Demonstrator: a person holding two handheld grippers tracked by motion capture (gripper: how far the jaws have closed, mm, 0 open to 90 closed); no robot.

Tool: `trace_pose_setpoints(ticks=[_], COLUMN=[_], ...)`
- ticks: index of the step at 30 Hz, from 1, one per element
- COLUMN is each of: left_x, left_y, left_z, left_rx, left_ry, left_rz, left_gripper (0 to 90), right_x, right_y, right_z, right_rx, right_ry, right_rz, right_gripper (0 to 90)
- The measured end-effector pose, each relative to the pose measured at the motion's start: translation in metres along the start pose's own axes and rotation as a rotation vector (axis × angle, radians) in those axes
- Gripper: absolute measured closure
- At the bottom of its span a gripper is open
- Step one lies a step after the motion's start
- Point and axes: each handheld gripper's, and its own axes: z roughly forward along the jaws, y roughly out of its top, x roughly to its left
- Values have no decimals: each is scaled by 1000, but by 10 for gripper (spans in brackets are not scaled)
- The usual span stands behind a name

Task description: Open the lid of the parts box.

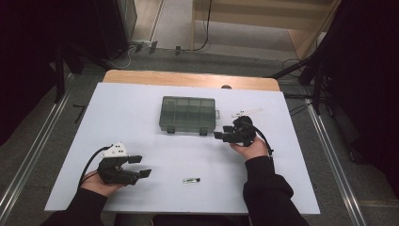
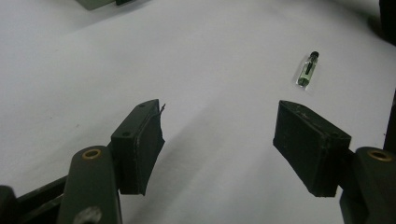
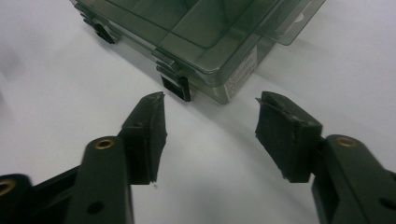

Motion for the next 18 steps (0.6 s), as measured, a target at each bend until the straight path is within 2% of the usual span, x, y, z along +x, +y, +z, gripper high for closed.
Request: trace_pose_setpoints(ticks=[3,4,5,6,7,8,10,18], left_x=[0,0,0,0,0,0,0,0], left_y=[0,0,0,0,0,0,0,0], left_z=[0,0,0,0,0,0,-1,-1], left_rx=[3,3,3,2,-1,-5,-9,-9], left_ry=[0,1,0,1,2,2,5,6], left_rz=[1,1,1,1,1,-1,-1,1], left_gripper=[321,321,321,321,321,321,321,321], right_x=[-1,-1,-2,-2,-2,-2,-1,3], right_y=[0,0,0,0,0,0,0,5], right_z=[2,4,5,6,6,7,9,13], right_rx=[6,15,25,36,36,45,49,46], right_ry=[11,5,-1,-6,-6,-5,-3,-25], right_rz=[13,17,10,1,1,-9,-21,-55], right_gripper=[526,577,680,723,723,810,877,900])
